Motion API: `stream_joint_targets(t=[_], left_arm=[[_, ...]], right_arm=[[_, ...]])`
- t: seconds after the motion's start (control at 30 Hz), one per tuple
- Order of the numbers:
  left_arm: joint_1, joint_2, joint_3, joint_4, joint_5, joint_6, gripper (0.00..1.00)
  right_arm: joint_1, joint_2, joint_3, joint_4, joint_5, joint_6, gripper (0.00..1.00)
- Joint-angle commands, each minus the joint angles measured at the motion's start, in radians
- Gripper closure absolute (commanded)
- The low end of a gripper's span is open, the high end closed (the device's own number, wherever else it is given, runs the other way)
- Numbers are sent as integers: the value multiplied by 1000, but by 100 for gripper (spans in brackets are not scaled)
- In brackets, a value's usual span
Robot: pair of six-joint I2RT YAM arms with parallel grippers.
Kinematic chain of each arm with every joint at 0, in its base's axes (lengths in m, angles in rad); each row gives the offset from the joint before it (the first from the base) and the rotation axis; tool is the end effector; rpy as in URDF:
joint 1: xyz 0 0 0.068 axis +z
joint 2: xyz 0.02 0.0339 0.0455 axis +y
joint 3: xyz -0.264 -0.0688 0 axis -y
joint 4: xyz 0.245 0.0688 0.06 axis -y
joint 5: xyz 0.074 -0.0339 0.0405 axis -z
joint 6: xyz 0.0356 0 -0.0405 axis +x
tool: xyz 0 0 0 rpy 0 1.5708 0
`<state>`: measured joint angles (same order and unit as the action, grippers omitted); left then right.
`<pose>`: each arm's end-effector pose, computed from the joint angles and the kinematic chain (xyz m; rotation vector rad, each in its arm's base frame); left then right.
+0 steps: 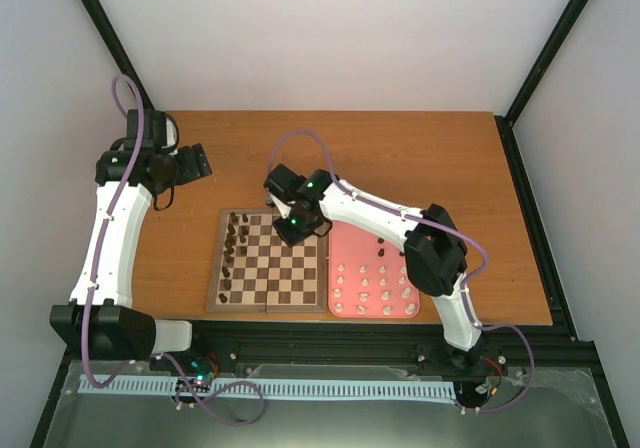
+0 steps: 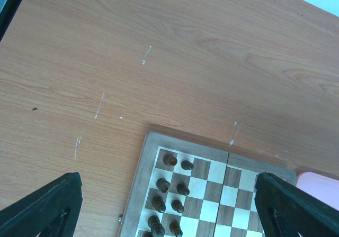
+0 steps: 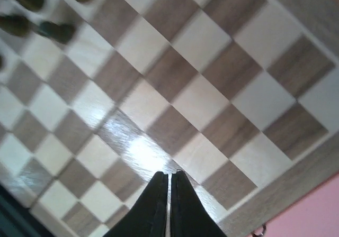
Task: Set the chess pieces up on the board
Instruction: Pick up the chess piece from the storage box.
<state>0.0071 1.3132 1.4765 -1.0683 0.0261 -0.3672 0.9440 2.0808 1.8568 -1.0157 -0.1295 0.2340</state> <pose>0.2524 0.0009 0.3816 -0.4513 2.4434 -0.1858 0.2524 0.3563 0.2446 -1.0401 2.7151 0.4266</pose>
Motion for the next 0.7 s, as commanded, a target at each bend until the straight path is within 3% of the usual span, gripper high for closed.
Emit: stream_joint_targets(t=[0.0,0.1,0.17,0.33,0.67], left_arm=[[-6,3,35,4,-6,2,0],[-5,9,34,5,0,1,0],[-5,12,30,7,2,0,0],[-6,12,14,13,-2,2,0],[-5,31,13,16,-1,1,0]], right_arm=[[-72,-78,-155,64,49,63,97],[-179,-175,-320,87,67,103,94],[-248,-230,-412,81,66,108,78],[-334,-334,-540,72,136,106,54],[-407,-300,-612,78,135,96,47]])
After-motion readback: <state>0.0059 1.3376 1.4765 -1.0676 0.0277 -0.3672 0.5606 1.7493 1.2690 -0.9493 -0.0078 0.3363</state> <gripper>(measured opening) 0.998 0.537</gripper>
